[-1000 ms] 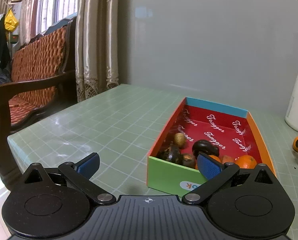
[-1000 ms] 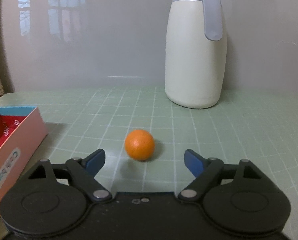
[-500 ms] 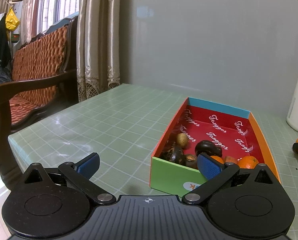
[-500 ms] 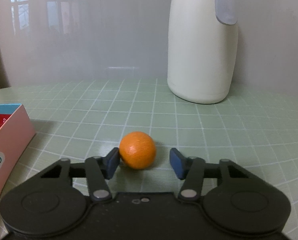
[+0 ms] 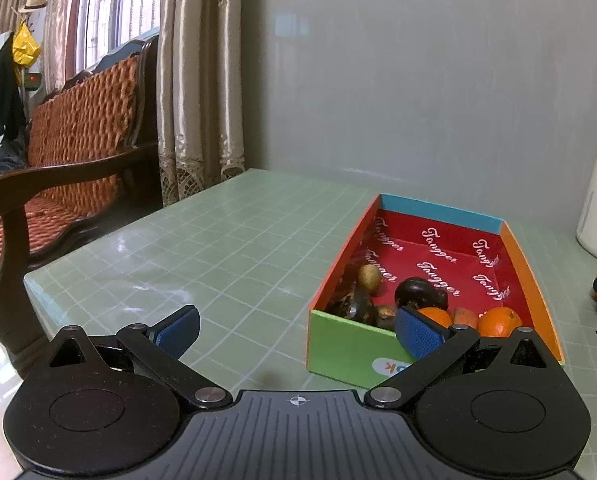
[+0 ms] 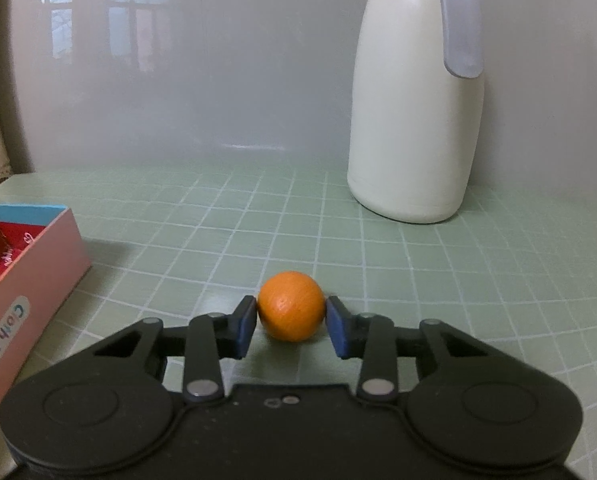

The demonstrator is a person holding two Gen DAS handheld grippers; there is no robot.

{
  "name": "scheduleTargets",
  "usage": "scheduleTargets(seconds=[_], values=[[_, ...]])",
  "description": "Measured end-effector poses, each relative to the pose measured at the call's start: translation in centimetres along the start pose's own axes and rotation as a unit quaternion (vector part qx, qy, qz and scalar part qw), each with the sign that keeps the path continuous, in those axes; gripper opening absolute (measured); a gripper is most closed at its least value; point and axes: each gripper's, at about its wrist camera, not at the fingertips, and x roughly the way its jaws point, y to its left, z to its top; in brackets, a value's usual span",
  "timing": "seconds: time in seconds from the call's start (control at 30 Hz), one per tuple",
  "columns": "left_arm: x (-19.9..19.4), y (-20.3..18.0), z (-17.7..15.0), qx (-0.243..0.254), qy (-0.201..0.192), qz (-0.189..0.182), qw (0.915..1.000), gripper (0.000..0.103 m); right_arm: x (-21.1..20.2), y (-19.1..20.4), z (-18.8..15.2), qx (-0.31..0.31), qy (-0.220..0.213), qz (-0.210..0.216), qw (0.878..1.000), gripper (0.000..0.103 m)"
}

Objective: Organize fruits
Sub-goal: 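Carry the small orange with the right tool over the red box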

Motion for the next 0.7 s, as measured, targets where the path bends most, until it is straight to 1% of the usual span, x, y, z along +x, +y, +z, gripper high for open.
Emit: scheduleTargets(seconds=[0.07,0.13,0.23,0.33,0.4,0.43,0.53,0.6,0.67,0.7], values=[[-0.1,0.2,0.0,-0.002,0.003,0.001,1.0000,0.103,-0.7,0.5,0.1,-0.006,-0.008,0.006,1.000,0.034],[-0.2,0.6,-0.1,-0.003,0.005,0.003,1.0000,0.103,-1.7,1.3,0.3,-0.015,-0.020,0.012,1.000,0.028],[-0.3,1.0,-0.3,-0.004,0.007,0.007,0.9999,0.103,-2.7,2.8,0.5,-0.036,-0.034,0.019,0.999,0.027],[-0.5,1.7,-0.5,-0.009,0.011,0.010,0.9998,0.103,-2.6,3.5,0.4,-0.046,-0.031,0.024,0.998,0.028],[-0.6,2.1,-0.6,-0.011,0.011,0.011,0.9998,0.103,-2.3,3.4,0.1,-0.045,-0.025,0.022,0.998,0.028],[-0.7,2.2,-0.6,-0.012,0.010,0.012,0.9998,0.103,-2.2,3.1,0.1,-0.040,-0.021,0.024,0.999,0.031],[-0.6,2.2,-0.6,-0.010,0.008,0.012,0.9998,0.103,-2.0,2.4,0.1,-0.030,-0.022,0.029,0.999,0.032],[-0.5,2.0,-0.6,-0.011,0.008,0.009,0.9999,0.103,-1.8,2.1,0.2,-0.026,-0.019,0.037,0.999,0.040],[-0.4,1.8,-0.6,-0.009,0.008,0.006,0.9999,0.103,-1.4,1.8,-0.1,-0.012,-0.008,0.053,0.998,0.071],[-0.4,1.6,-0.7,-0.007,0.007,0.005,0.9999,0.103,-1.1,1.7,-0.3,-0.004,-0.006,0.061,0.998,0.072]])
